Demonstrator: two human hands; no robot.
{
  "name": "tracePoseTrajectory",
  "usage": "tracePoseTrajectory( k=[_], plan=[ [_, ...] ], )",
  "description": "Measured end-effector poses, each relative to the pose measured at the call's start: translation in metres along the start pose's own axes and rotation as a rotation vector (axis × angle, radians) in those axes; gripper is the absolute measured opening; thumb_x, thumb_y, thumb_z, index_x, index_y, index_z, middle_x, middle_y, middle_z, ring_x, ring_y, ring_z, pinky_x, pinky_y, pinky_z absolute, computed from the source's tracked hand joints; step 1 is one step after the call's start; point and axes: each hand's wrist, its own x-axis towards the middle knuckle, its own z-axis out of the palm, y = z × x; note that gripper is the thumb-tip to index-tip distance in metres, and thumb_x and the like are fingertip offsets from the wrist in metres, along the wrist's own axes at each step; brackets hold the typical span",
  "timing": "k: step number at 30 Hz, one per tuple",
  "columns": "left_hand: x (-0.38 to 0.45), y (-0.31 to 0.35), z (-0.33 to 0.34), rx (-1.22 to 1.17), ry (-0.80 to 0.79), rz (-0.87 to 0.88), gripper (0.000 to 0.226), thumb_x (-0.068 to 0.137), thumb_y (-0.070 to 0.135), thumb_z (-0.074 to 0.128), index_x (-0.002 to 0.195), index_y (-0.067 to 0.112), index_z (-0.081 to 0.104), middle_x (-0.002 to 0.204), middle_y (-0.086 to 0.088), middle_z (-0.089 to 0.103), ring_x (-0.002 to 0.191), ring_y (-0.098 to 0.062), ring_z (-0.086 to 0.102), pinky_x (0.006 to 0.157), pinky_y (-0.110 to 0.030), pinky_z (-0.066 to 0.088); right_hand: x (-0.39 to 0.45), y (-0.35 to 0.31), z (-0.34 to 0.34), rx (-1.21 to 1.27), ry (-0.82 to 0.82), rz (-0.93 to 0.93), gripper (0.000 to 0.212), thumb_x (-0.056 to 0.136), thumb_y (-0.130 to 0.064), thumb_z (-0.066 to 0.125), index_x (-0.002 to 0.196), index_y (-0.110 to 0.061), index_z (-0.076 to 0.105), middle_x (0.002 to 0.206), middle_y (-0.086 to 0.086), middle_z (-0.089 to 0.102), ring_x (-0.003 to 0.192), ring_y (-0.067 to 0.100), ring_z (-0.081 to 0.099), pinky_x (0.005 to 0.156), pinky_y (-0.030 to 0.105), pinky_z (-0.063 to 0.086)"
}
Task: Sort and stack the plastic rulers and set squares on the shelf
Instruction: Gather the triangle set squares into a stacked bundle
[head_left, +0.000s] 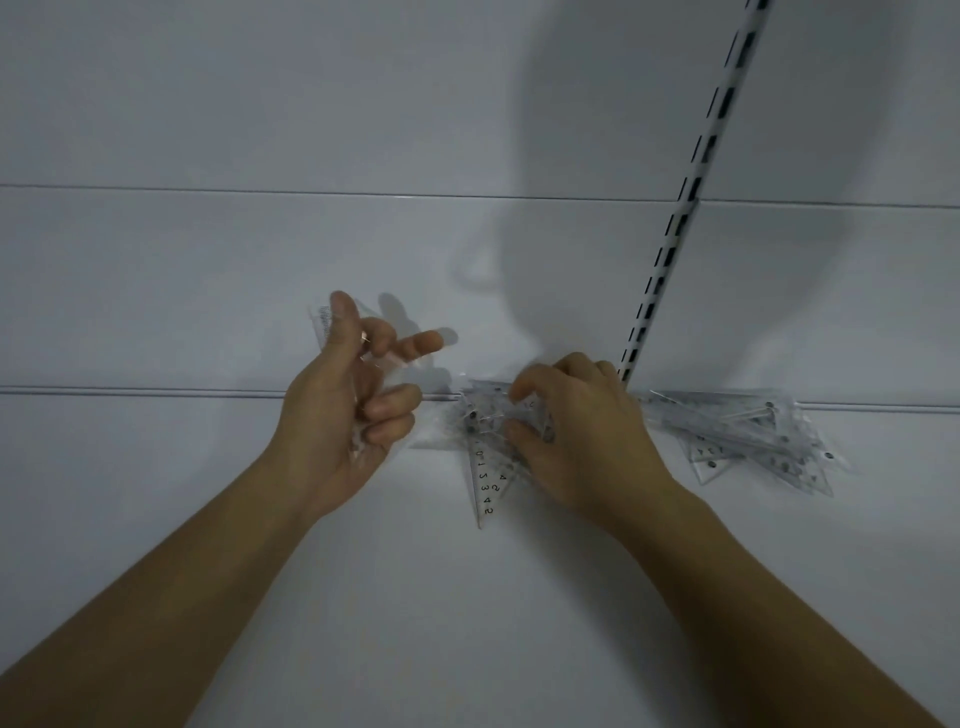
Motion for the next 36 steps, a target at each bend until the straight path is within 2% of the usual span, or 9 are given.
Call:
tracePoseTrajectory(
  k=[5,9,14,17,21,25,31,34,36],
  plan=[
    [0.002,-0.005,0.0,0.046,0.067,0.026,0.042,0.085,0.062,0.043,0.08,0.022,0.056,0.105,-0.004,0.072,0.042,-0.006,0.027,0.033,-0.015,0.026,0.003,0.005,0.006,0.103,0.21,-0.074,0.008,0.092,-0.02,0.068,0.096,-0.025,0.072,0.094,-0.006,0.061,0.095,0.018,0.052,0.082,0.036,0.045],
    [0.003,-0.008,0.001,0.044,0.133,0.034,0.048,0.087,0.062,0.042,0.085,0.02,0.065,0.099,-0.005,0.071,0.045,-0.008,0.034,0.034,-0.017,0.029,0.005,0.003,-0.005,0.325,0.383,-0.056,0.011,0.092,-0.017,0.07,0.096,-0.026,0.075,0.086,-0.011,0.067,0.08,0.007,0.059,0.073,0.012,0.043],
    [0.003,-0.011,0.008,0.056,0.133,-0.025,0.072,0.085,0.073,0.025,0.098,0.013,0.064,0.106,-0.011,0.075,0.049,-0.016,0.056,0.04,-0.022,0.047,0.003,-0.008,-0.021,0.952,0.336,0.059,0.012,0.097,-0.011,0.062,0.101,-0.018,0.071,0.077,0.002,0.072,0.063,0.014,0.07,0.066,0.028,0.06],
    [0.003,-0.011,0.006,0.031,0.107,-0.054,0.083,0.09,0.075,0.016,0.106,0.01,0.065,0.109,-0.014,0.074,0.054,-0.02,0.061,0.045,-0.025,0.052,0.001,-0.012,-0.019,1.101,0.277,0.058,0.02,0.102,-0.009,0.052,0.106,-0.014,0.071,0.08,0.006,0.071,0.064,0.02,0.069,0.065,0.031,0.059],
    [0.001,-0.012,0.004,-0.078,0.105,-0.083,0.079,0.094,0.071,0.017,0.114,0.009,0.062,0.11,-0.018,0.073,0.08,-0.03,0.074,0.062,-0.032,0.061,-0.006,-0.019,-0.009,0.761,0.493,-0.241,0.02,0.096,-0.009,0.062,0.108,-0.02,0.074,0.082,-0.003,0.071,0.068,0.013,0.071,0.065,0.026,0.059],
    [-0.001,-0.018,0.009,-0.147,0.07,-0.109,0.071,0.095,0.068,0.02,0.127,0.021,0.063,0.115,-0.019,0.071,0.104,-0.036,0.07,0.088,-0.048,0.059,-0.009,-0.027,0.015,0.363,0.605,-0.461,0.021,0.092,-0.015,0.068,0.111,-0.019,0.076,0.089,-0.004,0.064,0.074,0.004,0.057,0.066,0.012,0.048],
    [0.001,-0.02,0.003,-0.155,0.077,-0.097,0.062,0.096,0.065,0.028,0.13,0.026,0.061,0.111,-0.014,0.074,0.095,-0.027,0.074,0.071,-0.04,0.061,-0.008,-0.038,0.027,0.309,0.582,-0.547,0.027,0.096,-0.028,0.057,0.111,-0.017,0.077,0.093,0.002,0.069,0.079,0.012,0.063,0.066,0.025,0.051],
    [0.002,-0.019,0.001,-0.109,0.001,-0.085,0.071,0.092,0.069,0.029,0.131,0.016,0.057,0.104,-0.013,0.074,0.087,-0.023,0.073,0.072,-0.036,0.061,-0.005,-0.035,0.028,0.184,0.53,-0.573,0.024,0.091,-0.018,0.064,0.112,-0.018,0.077,0.098,0.0,0.07,0.091,0.018,0.062,0.07,0.036,0.055],
    [0.003,-0.019,0.001,-0.029,-0.034,-0.041,0.062,0.095,0.064,0.032,0.119,0.013,0.059,0.093,-0.01,0.074,0.076,-0.02,0.072,0.064,-0.032,0.06,-0.003,-0.033,0.03,0.098,0.423,-0.57,0.033,0.088,-0.014,0.063,0.118,-0.023,0.074,0.106,-0.005,0.069,0.103,0.019,0.056,0.077,0.042,0.052]
  ],
)
